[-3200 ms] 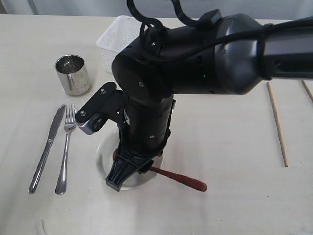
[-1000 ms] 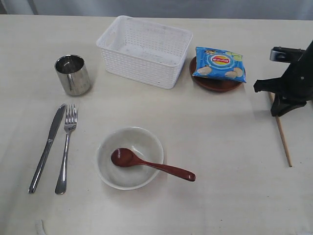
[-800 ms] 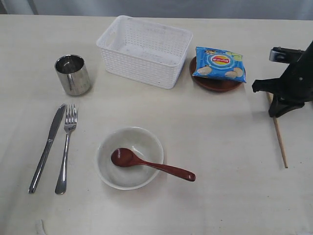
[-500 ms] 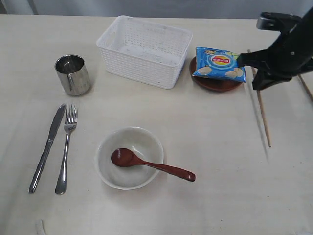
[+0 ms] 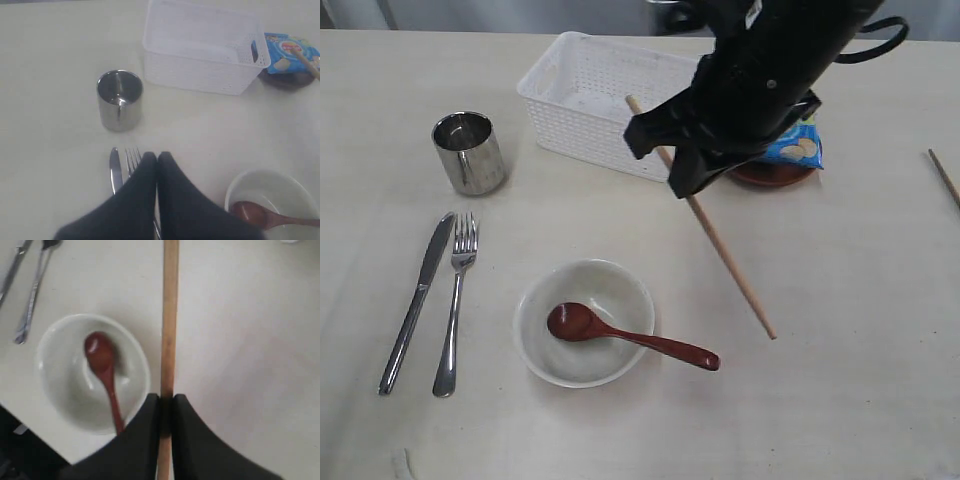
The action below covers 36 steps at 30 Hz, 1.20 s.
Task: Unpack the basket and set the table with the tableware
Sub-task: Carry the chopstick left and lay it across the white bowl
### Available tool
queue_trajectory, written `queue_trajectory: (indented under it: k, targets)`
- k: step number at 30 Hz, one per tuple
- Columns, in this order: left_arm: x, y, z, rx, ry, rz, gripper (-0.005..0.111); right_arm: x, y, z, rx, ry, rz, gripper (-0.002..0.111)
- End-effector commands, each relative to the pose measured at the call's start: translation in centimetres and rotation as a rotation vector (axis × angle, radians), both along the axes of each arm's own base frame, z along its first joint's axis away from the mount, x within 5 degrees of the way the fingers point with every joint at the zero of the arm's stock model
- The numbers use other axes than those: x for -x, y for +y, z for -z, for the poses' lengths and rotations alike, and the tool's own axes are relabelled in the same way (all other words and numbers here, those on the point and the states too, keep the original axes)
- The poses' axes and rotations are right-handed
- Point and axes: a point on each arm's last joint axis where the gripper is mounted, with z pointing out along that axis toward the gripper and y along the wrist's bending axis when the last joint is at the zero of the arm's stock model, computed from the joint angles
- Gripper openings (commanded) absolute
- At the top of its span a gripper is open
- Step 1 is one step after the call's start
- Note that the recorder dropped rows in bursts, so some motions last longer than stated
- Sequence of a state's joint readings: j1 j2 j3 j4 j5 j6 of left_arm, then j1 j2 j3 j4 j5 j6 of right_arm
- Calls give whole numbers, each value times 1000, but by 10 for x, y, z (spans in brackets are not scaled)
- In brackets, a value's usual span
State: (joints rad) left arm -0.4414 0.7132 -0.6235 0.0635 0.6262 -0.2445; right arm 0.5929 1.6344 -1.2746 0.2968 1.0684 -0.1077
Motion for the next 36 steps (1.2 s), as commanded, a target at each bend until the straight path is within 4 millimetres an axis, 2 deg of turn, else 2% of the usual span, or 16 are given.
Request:
queue_trajectory:
  k: [1,9,18,22,25,36]
  targets:
    - [1,-1,1,3,2,9,0,20,21,-10,-73,66,-57,-1]
    - [1,-1,1,4,0,9,0,45,54,-3,-103,116,-120,-1]
    - [1,-1,1,4,0,9,0,42,84,53,-19,217,-85,-1]
    - [1,-1,1,4,0,9,0,37,89,72,4,238,-52,-1]
    - [1,-1,1,4,0,9,0,34,91,79,7,241,-27,-1]
    - [1,-1,0,10,-1,9,0,28,89,86,50,193,-1,0]
